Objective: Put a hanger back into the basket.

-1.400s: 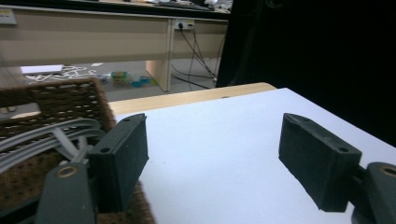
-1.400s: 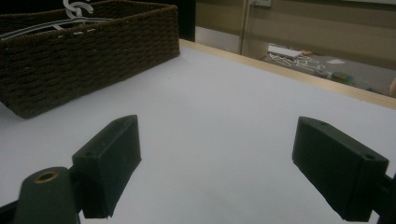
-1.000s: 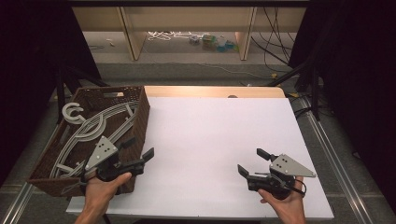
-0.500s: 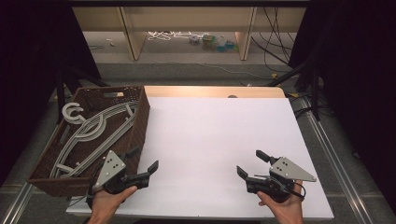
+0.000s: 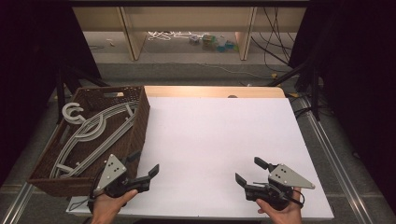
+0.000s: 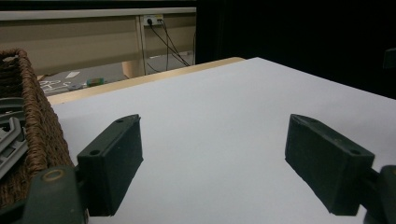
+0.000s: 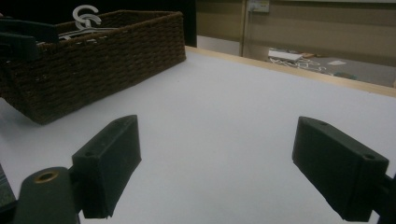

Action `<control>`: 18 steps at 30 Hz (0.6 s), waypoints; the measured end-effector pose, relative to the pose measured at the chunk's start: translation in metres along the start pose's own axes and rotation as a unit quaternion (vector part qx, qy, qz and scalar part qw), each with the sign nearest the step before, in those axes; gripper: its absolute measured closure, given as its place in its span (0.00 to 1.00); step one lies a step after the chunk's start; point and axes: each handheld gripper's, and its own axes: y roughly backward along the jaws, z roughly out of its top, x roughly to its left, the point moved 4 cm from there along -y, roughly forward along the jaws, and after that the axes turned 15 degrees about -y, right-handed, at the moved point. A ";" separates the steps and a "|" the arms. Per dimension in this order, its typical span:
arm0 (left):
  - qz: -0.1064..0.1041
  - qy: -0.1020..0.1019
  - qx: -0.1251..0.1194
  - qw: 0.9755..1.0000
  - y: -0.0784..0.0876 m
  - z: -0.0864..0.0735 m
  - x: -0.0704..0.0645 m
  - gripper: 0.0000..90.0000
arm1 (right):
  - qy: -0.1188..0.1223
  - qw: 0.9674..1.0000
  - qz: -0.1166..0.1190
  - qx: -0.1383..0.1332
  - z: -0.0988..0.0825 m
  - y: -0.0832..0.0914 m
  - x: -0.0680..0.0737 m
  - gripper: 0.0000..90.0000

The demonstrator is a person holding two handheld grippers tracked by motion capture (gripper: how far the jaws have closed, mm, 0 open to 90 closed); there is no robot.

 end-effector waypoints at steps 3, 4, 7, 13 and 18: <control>0.001 0.000 -0.002 1.000 0.000 0.000 0.000 0.21 | 0.002 1.000 0.000 0.003 0.000 0.000 0.000 0.18; 0.001 0.000 -0.002 1.000 0.000 0.000 0.000 0.21 | 0.002 1.000 -0.002 0.004 0.000 0.000 0.000 0.18; 0.001 0.001 -0.001 1.000 -0.001 0.000 0.000 0.21 | 0.002 1.000 0.004 0.000 0.000 -0.001 0.000 0.18; 0.000 0.001 -0.001 1.000 -0.001 0.000 0.001 0.21 | 0.003 1.000 0.000 0.007 0.000 0.000 0.000 0.18; -0.001 0.002 -0.003 1.000 -0.001 0.000 0.000 0.21 | 0.003 1.000 -0.002 0.005 -0.001 -0.001 0.000 0.18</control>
